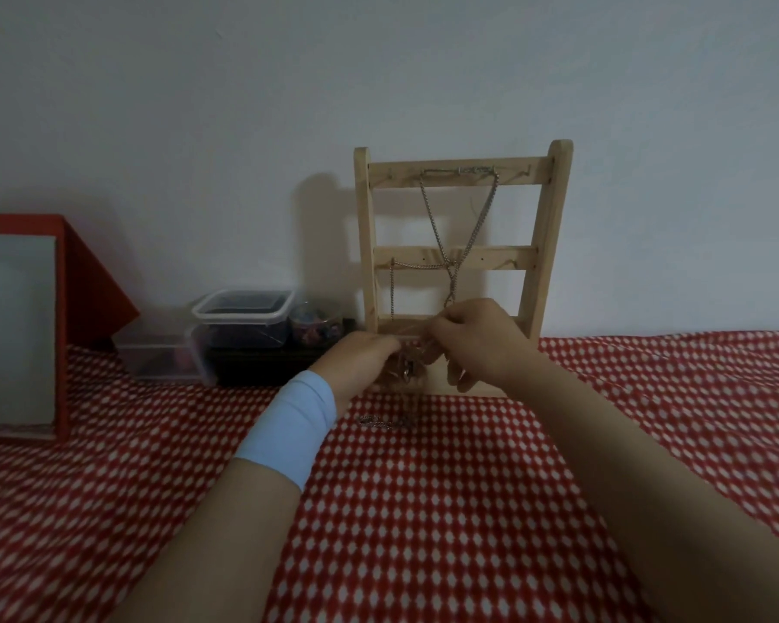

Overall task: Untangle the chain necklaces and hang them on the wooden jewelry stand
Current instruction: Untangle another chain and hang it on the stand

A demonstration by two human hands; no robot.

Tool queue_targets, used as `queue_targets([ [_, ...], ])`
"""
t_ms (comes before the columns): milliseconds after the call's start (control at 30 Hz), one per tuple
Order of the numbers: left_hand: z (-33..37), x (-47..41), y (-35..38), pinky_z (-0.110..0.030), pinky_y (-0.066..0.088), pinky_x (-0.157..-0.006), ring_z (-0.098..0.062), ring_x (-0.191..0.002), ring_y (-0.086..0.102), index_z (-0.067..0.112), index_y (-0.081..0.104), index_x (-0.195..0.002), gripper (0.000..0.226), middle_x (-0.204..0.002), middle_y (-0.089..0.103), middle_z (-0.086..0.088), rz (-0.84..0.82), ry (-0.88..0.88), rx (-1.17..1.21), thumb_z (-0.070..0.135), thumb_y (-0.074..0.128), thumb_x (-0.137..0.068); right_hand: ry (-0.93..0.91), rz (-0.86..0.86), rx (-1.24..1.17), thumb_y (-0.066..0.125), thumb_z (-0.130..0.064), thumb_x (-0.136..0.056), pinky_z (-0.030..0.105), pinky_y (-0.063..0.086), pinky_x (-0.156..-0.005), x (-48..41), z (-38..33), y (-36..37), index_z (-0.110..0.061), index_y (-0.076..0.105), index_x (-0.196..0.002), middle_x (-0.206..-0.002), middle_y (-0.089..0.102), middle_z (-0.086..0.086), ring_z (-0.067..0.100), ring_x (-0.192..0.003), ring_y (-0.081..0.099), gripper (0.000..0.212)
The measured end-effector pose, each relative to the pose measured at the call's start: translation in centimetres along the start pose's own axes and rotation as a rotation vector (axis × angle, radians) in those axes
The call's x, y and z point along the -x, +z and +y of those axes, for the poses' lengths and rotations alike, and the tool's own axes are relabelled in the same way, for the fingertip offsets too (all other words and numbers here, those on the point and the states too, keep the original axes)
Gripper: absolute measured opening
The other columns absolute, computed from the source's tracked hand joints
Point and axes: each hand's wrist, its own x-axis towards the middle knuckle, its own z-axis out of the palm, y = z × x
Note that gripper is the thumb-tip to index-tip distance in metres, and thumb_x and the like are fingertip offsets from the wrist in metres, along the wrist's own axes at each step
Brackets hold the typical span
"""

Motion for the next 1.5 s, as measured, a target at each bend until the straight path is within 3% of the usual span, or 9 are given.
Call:
queue_targets([
  [100, 0.3, 0.0, -0.1, -0.028, 0.054, -0.069, -0.02, -0.084, 0.068, 0.016, 0.073, -0.105, 0.027, -0.095, 0.076, -0.006, 0.081, 0.098, 0.03, 0.024, 0.048, -0.098, 0.053, -0.055, -0.035, 0.057, -0.024, -0.1, 0.03, 0.057, -0.048, 0.2, -0.1, -0.3, -0.007, 0.072, -0.097, -0.069, 0.074, 0.0, 0.014, -0.048, 0.059, 0.023],
  [233, 1.0, 0.2, 0.1, -0.042, 0.051, -0.083, -0.031, -0.093, 0.064, 0.001, 0.065, -0.092, 0.037, -0.095, 0.067, -0.016, 0.158, 0.153, -0.232, 0.021, 0.035, -0.099, 0.023, -0.128, -0.113, 0.058, -0.023, -0.1, 0.03, 0.055, -0.048, 0.6, -0.6, -0.3, -0.006, 0.073, -0.097, -0.076, 0.075, 0.003, 0.015, -0.052, 0.059, 0.023],
  [467, 1.2, 0.7, 0.3, -0.036, 0.043, -0.069, -0.021, -0.07, 0.051, 0.009, 0.05, -0.066, 0.035, -0.074, 0.055, -0.012, 0.072, 0.187, -0.409, 0.021, 0.039, -0.098, -0.048, -0.039, 0.11, 0.059, -0.006, -0.095, 0.028, 0.058, -0.053, 0.4, 0.0, -0.5, -0.014, 0.071, -0.083, -0.078, 0.07, 0.001, 0.015, -0.06, 0.061, 0.019],
  [667, 1.3, 1.2, 0.7, -0.032, 0.048, -0.074, -0.013, -0.079, 0.057, 0.016, 0.064, -0.082, 0.027, -0.086, 0.063, 0.001, 0.064, 0.314, -0.464, 0.014, 0.042, -0.098, 0.053, -0.151, 0.308, 0.055, 0.009, -0.094, 0.035, 0.059, -0.09, -1.2, -0.5, -0.7, -0.021, 0.071, -0.082, -0.108, 0.069, 0.005, 0.026, -0.102, 0.068, 0.036],
  [800, 1.2, 1.4, 1.2, -0.031, 0.047, -0.08, -0.016, -0.088, 0.057, 0.028, 0.055, -0.071, 0.031, -0.088, 0.06, 0.007, 0.194, 0.395, -0.682, 0.007, 0.045, -0.092, -0.018, 0.059, 0.19, 0.045, 0.011, -0.093, 0.02, 0.05, -0.062, -0.3, 0.2, 0.9, -0.021, 0.07, -0.082, -0.094, 0.071, 0.0, 0.013, -0.077, 0.064, 0.042],
  [1000, 1.3, 2.3, 0.4, -0.024, 0.046, -0.07, -0.013, -0.072, 0.057, 0.02, 0.056, -0.058, 0.046, -0.072, 0.062, 0.004, 0.015, 0.273, 0.282, -0.015, 0.043, -0.086, 0.019, -0.038, -0.064, 0.042, -0.009, -0.105, 0.037, 0.061, -0.064, 0.2, 0.4, 1.6, -0.013, 0.065, -0.101, -0.09, 0.071, 0.007, 0.021, -0.072, 0.068, 0.024],
  [1167, -0.6, 4.1, -0.2, -0.028, 0.044, -0.071, -0.016, -0.065, 0.052, 0.014, 0.045, -0.065, 0.042, -0.068, 0.059, -0.002, -0.019, 0.218, 0.713, -0.021, 0.032, -0.084, 0.004, -0.103, -0.227, 0.042, -0.005, -0.106, 0.023, 0.06, -0.063, 1.3, -0.7, 3.5, -0.011, 0.068, -0.098, -0.093, 0.074, 0.011, 0.021, -0.08, 0.071, 0.028],
  [1267, -1.3, 5.4, -0.7, -0.026, 0.05, -0.064, -0.013, -0.063, 0.058, 0.012, 0.053, -0.073, 0.037, -0.081, 0.069, -0.005, -0.047, 0.129, 0.785, -0.018, 0.035, -0.085, -0.012, -0.091, -0.175, 0.043, -0.003, -0.104, 0.039, 0.064, -0.06, 1.0, -0.7, 4.9, -0.012, 0.069, -0.107, -0.094, 0.076, 0.011, 0.023, -0.075, 0.075, 0.028],
  [1500, -2.1, 7.8, -3.5, -0.022, 0.049, -0.052, -0.012, -0.048, 0.056, 0.01, 0.06, -0.086, 0.01, -0.091, 0.069, -0.008, 0.081, -0.008, 0.759, 0.009, 0.056, -0.095, -0.102, -0.318, 0.09, 0.061, -0.033, -0.101, 0.017, 0.045, -0.064, 1.9, -1.4, 5.9, -0.026, 0.071, -0.089, -0.082, 0.07, -0.01, -0.003, -0.067, 0.062, 0.017],
])
